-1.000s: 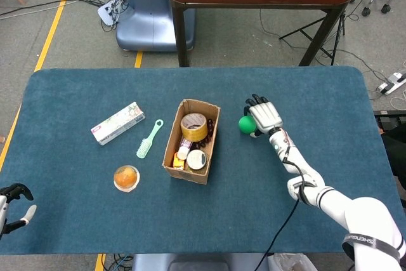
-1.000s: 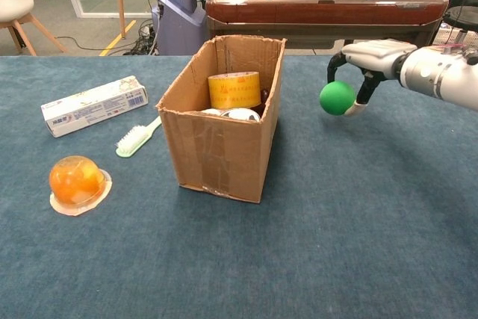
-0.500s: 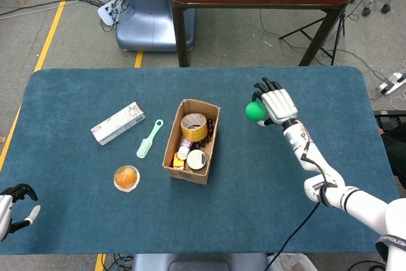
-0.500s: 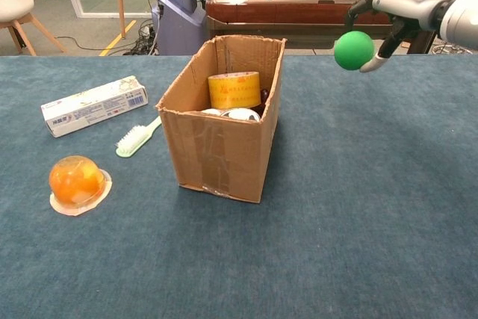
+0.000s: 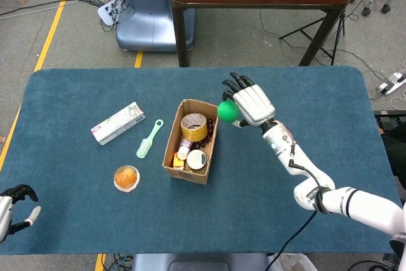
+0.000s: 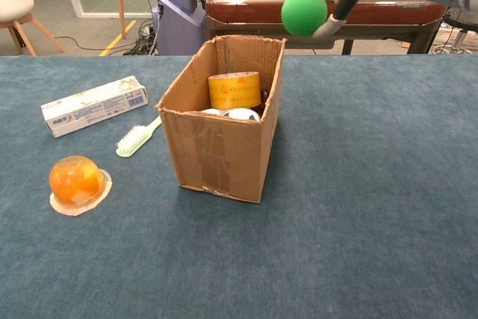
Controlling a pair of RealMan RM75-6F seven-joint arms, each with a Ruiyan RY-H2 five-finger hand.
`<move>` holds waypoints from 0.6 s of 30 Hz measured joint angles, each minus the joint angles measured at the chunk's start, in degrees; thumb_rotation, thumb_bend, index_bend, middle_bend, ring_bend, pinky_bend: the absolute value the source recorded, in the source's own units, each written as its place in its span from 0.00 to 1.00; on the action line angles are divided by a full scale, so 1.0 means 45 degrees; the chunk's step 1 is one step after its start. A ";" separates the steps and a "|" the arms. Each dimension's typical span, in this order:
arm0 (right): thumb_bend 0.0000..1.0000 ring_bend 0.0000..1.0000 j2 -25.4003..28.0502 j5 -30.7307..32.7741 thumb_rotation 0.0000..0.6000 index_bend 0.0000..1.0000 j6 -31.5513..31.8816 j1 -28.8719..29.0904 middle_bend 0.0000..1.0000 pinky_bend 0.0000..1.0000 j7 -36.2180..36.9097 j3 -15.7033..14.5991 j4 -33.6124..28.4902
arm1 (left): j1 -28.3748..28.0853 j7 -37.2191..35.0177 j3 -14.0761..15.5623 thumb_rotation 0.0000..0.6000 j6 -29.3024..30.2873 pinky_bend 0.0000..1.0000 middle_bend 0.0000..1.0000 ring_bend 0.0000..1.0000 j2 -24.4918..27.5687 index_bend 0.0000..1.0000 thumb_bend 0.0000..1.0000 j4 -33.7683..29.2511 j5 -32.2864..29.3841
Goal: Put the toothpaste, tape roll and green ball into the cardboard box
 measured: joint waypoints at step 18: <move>0.06 0.00 -0.1359 0.1771 1.00 0.41 -0.0510 0.1658 0.18 0.14 -0.2402 -0.0257 -0.0276 | 0.0053 -0.0494 0.0136 1.00 0.0341 0.65 0.44 0.45 0.0093 0.51 0.27 0.0176 0.0606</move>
